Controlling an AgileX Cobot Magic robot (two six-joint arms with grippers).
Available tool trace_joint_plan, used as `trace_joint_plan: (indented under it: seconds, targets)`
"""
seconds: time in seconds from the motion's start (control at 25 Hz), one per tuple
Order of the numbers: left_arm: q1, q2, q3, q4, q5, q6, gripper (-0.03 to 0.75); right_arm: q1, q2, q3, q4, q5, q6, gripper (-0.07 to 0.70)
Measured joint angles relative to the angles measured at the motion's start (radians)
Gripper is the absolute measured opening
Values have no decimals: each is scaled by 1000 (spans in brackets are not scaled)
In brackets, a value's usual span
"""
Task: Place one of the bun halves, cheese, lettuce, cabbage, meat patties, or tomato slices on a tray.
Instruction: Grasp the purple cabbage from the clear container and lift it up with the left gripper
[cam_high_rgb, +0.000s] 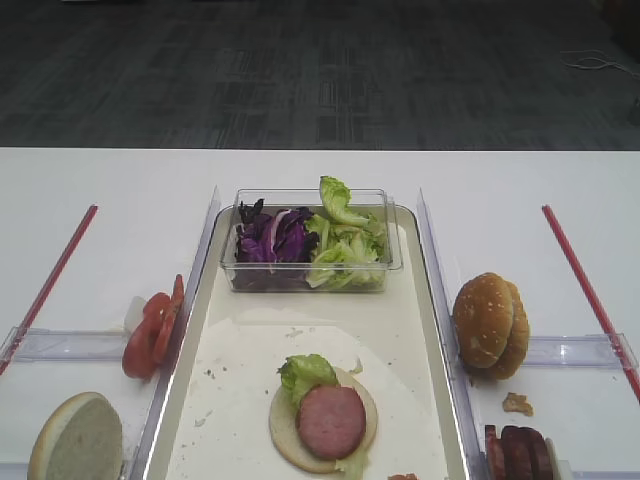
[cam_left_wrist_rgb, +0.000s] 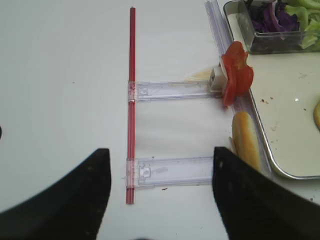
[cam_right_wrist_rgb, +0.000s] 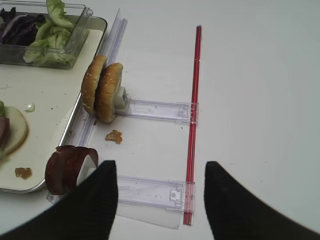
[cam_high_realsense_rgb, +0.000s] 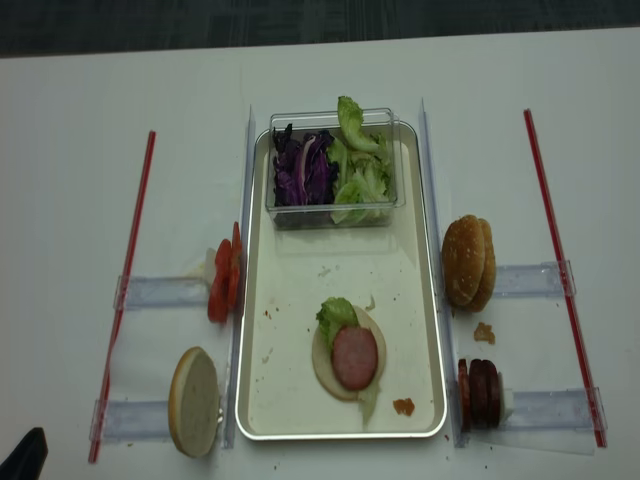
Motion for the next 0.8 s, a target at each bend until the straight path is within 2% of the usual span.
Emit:
trace_joint_plan:
  seconds: [0.4,0.8]
  targets:
    - [0,6,0,0,0,0,421,0,0,0,0,0,0,414]
    - [-2,180,0,0,-2,-2,421,0,0,0,0,0,0,414]
